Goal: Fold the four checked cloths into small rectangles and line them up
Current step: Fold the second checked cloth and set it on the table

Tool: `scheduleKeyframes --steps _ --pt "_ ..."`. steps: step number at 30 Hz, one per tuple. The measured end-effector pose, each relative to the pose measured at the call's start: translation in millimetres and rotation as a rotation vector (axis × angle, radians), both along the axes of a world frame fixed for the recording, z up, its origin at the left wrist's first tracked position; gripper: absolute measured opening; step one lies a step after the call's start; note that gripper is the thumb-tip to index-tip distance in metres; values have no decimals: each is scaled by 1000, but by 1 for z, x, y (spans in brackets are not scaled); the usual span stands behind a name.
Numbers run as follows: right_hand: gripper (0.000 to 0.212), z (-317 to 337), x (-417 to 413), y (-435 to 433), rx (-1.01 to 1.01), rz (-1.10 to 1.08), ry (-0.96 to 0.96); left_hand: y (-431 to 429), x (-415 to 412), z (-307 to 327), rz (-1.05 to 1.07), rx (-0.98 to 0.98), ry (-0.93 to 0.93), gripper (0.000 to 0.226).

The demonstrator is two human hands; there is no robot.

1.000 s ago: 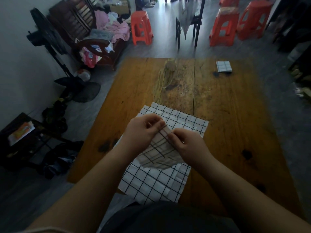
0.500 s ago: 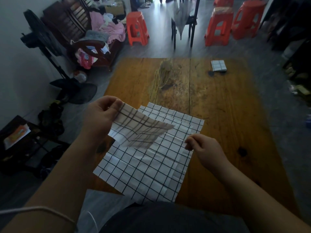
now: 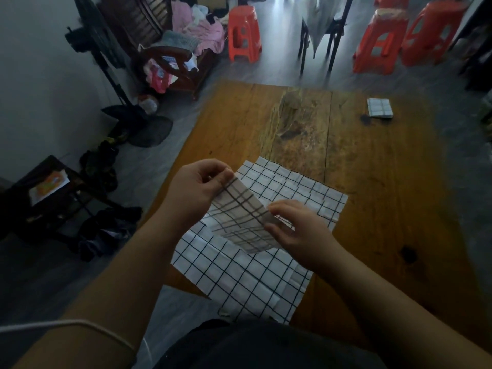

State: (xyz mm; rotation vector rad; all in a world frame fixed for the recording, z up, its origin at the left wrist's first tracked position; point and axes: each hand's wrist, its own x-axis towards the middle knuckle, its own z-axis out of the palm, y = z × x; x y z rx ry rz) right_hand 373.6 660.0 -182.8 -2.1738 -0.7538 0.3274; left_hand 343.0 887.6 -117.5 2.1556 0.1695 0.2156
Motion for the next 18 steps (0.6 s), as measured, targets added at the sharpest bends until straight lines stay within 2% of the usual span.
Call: scheduleKeyframes --steps 3,8,10,13,15,18 --pt "16 -1 -6 21 25 -6 30 21 -1 -4 36 -31 7 18" --pt "14 6 -13 55 121 -45 125 60 1 -14 58 -29 37 8" --pt "19 10 -16 69 159 -76 146 73 2 -20 54 -22 64 22" --pt "14 13 -19 90 183 -129 173 86 -3 -32 34 42 103 45" --pt "13 13 -21 102 205 -185 214 95 -11 -37 -31 30 147 45" --pt "14 13 -25 119 213 -258 245 114 -20 -50 -254 -64 254 38"
